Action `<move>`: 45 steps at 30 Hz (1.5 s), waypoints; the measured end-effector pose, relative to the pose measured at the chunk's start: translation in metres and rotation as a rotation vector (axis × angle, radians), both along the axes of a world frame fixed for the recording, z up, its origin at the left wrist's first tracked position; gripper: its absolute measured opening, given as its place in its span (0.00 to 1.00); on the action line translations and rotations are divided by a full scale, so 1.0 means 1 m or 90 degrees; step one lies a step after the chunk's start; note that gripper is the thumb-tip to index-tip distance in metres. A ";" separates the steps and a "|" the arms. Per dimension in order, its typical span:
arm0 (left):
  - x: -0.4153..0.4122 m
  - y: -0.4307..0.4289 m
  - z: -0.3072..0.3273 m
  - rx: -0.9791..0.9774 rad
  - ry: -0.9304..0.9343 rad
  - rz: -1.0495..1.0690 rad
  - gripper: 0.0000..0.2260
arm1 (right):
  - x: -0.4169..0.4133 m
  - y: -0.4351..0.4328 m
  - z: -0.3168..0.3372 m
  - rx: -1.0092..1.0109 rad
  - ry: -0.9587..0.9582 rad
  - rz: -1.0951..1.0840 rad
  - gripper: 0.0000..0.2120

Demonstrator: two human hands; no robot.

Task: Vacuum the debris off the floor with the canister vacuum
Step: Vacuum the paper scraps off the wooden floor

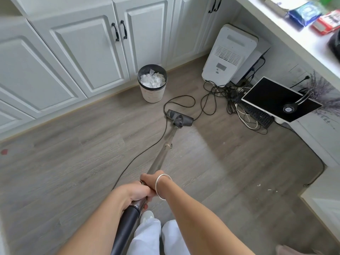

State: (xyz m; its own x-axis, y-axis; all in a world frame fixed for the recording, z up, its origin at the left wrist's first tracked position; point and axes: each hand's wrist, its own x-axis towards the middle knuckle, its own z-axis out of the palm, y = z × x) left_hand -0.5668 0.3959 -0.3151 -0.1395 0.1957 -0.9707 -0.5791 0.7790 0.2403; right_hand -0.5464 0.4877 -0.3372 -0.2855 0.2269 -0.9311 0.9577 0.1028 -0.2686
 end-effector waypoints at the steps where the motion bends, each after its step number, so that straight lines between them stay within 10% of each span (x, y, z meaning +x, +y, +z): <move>1: 0.002 0.000 -0.001 -0.001 -0.002 -0.005 0.11 | 0.001 0.000 0.000 -0.003 -0.004 -0.003 0.21; 24: 0.039 -0.079 0.010 0.069 0.042 -0.153 0.06 | 0.065 -0.083 -0.001 0.003 0.040 -0.148 0.29; 45: 0.220 -0.166 0.027 -0.036 0.049 -0.154 0.06 | 0.243 -0.171 0.029 -0.063 0.068 -0.118 0.13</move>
State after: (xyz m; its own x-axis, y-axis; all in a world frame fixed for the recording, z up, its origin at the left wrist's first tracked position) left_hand -0.3469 0.2300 -0.2883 -0.1694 0.1776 -0.9694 -0.3557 0.9063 0.2282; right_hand -0.3031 0.3168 -0.3085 -0.3457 0.1942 -0.9180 0.9233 -0.1039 -0.3697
